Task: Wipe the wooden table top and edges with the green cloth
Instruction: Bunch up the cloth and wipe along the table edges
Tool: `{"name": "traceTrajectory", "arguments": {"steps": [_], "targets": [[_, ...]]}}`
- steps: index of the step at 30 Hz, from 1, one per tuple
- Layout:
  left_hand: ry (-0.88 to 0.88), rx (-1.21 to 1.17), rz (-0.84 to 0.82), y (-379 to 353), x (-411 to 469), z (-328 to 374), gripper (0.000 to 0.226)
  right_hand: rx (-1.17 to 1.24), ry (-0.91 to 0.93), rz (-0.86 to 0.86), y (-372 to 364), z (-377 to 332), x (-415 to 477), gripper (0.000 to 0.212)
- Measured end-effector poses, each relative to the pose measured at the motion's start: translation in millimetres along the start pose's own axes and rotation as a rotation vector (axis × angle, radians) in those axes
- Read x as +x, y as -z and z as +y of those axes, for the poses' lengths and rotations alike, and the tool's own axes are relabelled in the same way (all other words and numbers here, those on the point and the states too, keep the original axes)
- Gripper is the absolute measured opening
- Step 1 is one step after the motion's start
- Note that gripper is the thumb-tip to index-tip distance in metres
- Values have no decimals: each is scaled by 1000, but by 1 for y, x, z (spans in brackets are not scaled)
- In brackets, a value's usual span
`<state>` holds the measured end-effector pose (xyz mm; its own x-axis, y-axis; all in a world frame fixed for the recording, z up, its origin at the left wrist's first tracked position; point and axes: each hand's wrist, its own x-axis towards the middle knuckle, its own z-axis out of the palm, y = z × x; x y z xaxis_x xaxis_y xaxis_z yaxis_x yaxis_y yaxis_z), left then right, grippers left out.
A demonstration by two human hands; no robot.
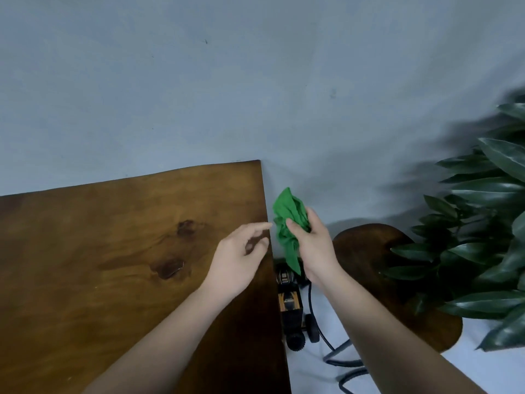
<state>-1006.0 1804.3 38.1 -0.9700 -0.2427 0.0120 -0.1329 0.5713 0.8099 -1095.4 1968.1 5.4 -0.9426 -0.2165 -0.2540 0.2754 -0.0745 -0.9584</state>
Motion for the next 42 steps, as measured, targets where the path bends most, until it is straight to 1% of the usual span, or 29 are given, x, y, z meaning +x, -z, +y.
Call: {"name": "traceTrajectory", "arguments": {"steps": [1, 3, 4, 6, 9, 11, 14, 16, 18, 19, 23, 26, 28, 34, 37, 40, 42], "targets": [[-29, 140, 25, 7, 7, -12, 36, -50, -3, 11, -2, 3, 19, 30], [-38, 384, 35, 18, 20, -34, 43, -129, 3, 21, -9, 8, 59, 29], [-26, 478, 32, 22, 26, -43, 49, -146, 8, 14, -14, 10, 80, 30], [2, 593, 22, 26, 35, -56, 59, -149, -1, -19, -24, 12, 121, 36], [41, 653, 2, 24, 37, -68, 66, -125, 6, -59, -40, 18, 175, 48], [61, 664, -3, 21, 37, -73, 67, -71, 16, -64, -52, 15, 191, 49], [84, 685, 1, 17, 41, -74, 66, 53, -37, -71, -67, 5, 200, 32], [87, 700, 4, 17, 43, -74, 65, 136, -80, -93, -71, 4, 204, 29], [80, 712, 9, 16, 43, -74, 64, 149, -86, -95, -71, 8, 205, 21], [80, 717, 11, 15, 42, -74, 64, 118, -71, -88, -69, 9, 203, 19], [66, 732, 33, 13, 41, -75, 64, -8, 9, -78, -59, 10, 159, 20], [52, 741, 43, 13, 40, -77, 63, -78, 38, -76, -48, 18, 104, 24], [47, 729, 40, 14, 40, -77, 63, -83, 38, -82, -37, 28, 62, 25], [30, 722, 46, 14, 37, -77, 61, -53, -56, -117, 5, 62, -73, 27], [33, 722, 46, 14, 36, -75, 61, 3, -126, -110, 22, 75, -134, 34], [29, 726, 46, 13, 36, -77, 61, -18, -164, -120, 34, 85, -174, 32], [19, 724, 48, 12, 36, -80, 61, -60, -162, -101, 34, 83, -180, 32]]}}
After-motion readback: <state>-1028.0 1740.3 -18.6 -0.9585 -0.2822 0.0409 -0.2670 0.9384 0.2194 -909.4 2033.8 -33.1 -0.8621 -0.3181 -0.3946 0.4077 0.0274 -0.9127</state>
